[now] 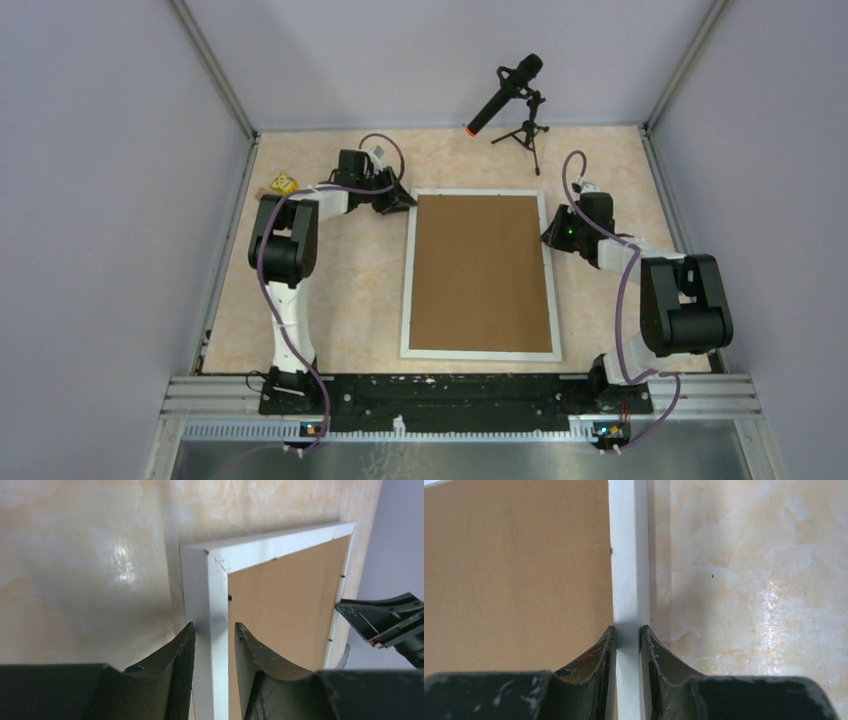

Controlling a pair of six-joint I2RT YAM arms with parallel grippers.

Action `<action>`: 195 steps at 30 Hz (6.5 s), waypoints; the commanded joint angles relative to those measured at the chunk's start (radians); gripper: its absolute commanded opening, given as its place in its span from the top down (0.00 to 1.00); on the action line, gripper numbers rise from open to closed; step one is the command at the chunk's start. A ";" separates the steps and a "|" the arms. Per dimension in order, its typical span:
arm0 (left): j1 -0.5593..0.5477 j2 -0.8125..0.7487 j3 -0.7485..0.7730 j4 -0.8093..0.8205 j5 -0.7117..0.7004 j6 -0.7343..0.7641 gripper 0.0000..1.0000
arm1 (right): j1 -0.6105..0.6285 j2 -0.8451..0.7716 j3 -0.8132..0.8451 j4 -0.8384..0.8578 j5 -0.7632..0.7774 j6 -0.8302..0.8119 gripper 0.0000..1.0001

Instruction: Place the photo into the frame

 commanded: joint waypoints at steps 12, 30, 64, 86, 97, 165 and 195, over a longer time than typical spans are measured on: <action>-0.052 0.066 0.165 -0.139 -0.181 0.119 0.69 | 0.044 0.040 -0.019 -0.092 -0.093 0.008 1.00; -0.035 0.027 0.046 -0.094 -0.098 0.085 0.69 | 0.047 0.040 -0.018 -0.092 -0.099 0.007 1.00; -0.148 0.091 0.203 -0.355 -0.400 0.202 0.69 | 0.047 0.025 -0.020 -0.115 -0.089 0.009 1.00; -0.251 0.159 0.276 -0.526 -0.660 0.277 0.66 | 0.047 0.021 -0.019 -0.120 -0.069 0.008 1.00; -0.305 0.189 0.279 -0.548 -0.704 0.285 0.66 | 0.047 0.016 -0.021 -0.120 -0.063 0.008 1.00; -0.078 -0.562 -0.443 -0.344 0.030 0.298 0.35 | 0.011 0.016 -0.045 -0.109 -0.050 0.012 0.77; -0.087 -0.271 -0.339 -0.349 -0.074 0.278 0.60 | 0.011 0.004 -0.046 -0.107 -0.082 -0.001 0.79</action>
